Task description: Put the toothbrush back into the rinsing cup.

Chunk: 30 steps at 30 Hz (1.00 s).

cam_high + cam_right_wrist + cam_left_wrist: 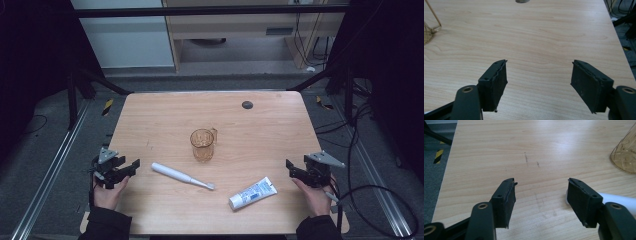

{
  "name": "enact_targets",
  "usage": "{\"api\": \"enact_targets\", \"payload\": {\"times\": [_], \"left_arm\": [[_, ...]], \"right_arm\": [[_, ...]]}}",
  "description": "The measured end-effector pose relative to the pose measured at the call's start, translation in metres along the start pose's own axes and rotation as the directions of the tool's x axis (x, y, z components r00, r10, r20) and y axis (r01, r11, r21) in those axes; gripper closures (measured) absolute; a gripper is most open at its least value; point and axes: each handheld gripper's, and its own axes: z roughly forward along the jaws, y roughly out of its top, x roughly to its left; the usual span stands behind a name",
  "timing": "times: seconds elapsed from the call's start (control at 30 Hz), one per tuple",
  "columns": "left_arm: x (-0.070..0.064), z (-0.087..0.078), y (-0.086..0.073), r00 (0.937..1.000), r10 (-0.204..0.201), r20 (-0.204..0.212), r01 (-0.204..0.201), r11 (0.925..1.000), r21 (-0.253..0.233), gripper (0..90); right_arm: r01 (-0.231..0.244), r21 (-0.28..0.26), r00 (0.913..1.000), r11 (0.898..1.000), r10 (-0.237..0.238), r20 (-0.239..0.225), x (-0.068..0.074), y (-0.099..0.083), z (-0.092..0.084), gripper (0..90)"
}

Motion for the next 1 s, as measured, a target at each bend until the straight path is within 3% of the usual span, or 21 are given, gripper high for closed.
{"api": "enact_targets", "payload": {"times": [0.2, 0.27, 0.57, 0.83, 1.0], "left_arm": [[-0.005, -0.007, 0.007, 0.9996, 0.018, 0.020, -0.017, 0.9995, -0.026, 48.9], [-0.010, -0.009, 0.009, 0.9986, 0.025, 0.047, -0.024, 0.9992, -0.032, 52.5], [-0.025, -0.004, 0.021, 0.9905, 0.083, 0.109, -0.084, 0.9965, -0.001, 67.2], [-0.038, 0.010, 0.035, 0.9806, 0.123, 0.153, -0.132, 0.9901, 0.049, 81.3], [-0.047, 0.020, 0.039, 0.9762, 0.142, 0.164, -0.154, 0.9860, 0.064, 87.5]], "right_arm": [[0.007, -0.025, 1.0000, 1.000, -0.007, 0.006, 0.007, 0.001, -0.006, 33.8], [0.005, -0.023, 0.9999, 1.000, -0.005, -0.012, 0.009, 0.001, -0.009, 35.5], [0.014, 0.009, 0.9978, 1.000, -0.014, -0.064, 0.013, -0.001, -0.010, 39.2], [0.036, 0.042, 0.9969, 0.998, -0.033, -0.071, 0.018, -0.007, -0.012, 40.6], [0.057, 0.036, 0.9957, 0.998, -0.054, -0.075, 0.021, -0.008, -0.014, 42.2]]}}
